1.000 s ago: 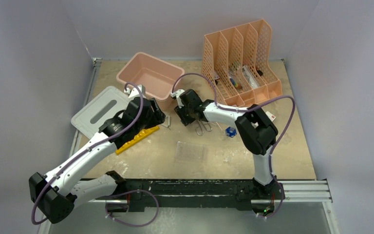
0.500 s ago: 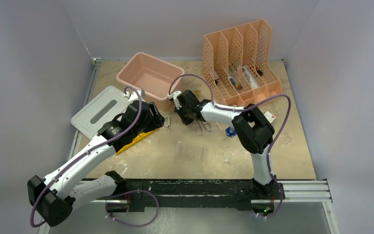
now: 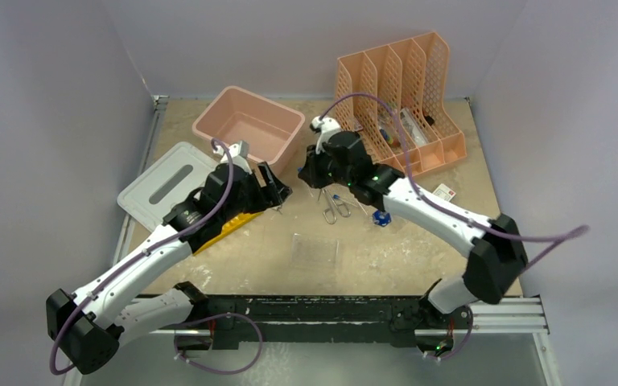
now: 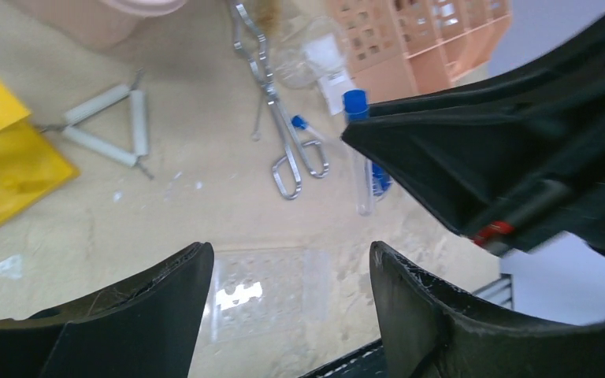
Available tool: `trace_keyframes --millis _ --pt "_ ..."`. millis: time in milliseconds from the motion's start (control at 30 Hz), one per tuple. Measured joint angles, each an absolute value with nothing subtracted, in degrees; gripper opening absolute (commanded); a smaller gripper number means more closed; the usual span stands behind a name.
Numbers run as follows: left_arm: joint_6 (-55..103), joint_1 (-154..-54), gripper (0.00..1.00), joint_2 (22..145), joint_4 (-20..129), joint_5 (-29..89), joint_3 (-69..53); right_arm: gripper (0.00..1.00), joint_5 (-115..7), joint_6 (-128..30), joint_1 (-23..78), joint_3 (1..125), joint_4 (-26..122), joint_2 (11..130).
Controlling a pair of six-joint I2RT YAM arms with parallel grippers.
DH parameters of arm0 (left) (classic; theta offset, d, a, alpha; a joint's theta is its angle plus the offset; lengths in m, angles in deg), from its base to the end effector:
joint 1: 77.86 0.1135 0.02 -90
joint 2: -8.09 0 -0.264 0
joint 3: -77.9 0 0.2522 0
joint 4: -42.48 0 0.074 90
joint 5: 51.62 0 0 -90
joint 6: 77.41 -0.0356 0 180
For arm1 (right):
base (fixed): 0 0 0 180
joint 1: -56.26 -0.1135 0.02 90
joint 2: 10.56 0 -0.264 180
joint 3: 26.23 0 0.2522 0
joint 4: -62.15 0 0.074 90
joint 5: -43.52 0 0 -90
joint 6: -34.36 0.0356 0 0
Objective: Organize the chemistry lab equipment
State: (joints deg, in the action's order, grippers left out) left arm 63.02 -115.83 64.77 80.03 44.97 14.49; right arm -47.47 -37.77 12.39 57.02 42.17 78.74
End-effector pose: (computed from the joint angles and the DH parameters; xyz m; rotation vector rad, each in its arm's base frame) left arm 0.1754 -0.1317 0.3076 -0.3114 2.1874 -0.7831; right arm 0.2635 0.2541 0.3028 -0.4826 2.0400 0.6873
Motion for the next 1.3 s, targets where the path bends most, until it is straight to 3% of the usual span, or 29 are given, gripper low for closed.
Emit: trace_keyframes --millis 133,333,500,667,767,833,967,1033,1300 --pt "63.06 -115.83 0.80 64.77 73.67 40.34 14.38 0.15 -47.60 -29.86 12.39 56.93 47.53 70.92" --pt "65.25 -115.92 0.79 64.75 61.24 32.38 14.95 0.14 -50.55 -18.12 12.78 56.95 50.94 67.18" --pt "66.50 -115.92 0.53 64.86 56.47 30.04 14.95 0.14 -52.69 -11.76 13.15 56.95 52.36 67.03" --pt "66.43 -115.92 0.36 65.98 56.86 29.65 14.65 0.14 -53.96 -7.98 13.87 56.91 53.10 66.65" --pt "65.62 -115.92 0.11 66.04 58.09 30.04 13.99 0.15 -54.84 -6.69 14.57 56.91 53.21 66.15" --pt "64.59 -115.92 0.00 66.04 58.85 29.98 12.90 0.22 -55.34 -6.12 15.16 56.91 53.19 65.98" --pt "58.76 -116.07 0.00 66.59 64.43 29.56 8.88 0.50 -58.49 -5.68 16.65 56.93 53.12 65.78" --pt "55.35 -116.14 0.00 66.59 67.22 29.54 6.82 0.60 -60.52 -6.06 17.57 56.95 52.58 65.63" --pt "38.58 -116.29 0.00 67.85 78.33 24.73 -1.94 0.63 -70.40 -10.95 22.66 62.05 44.58 63.29"
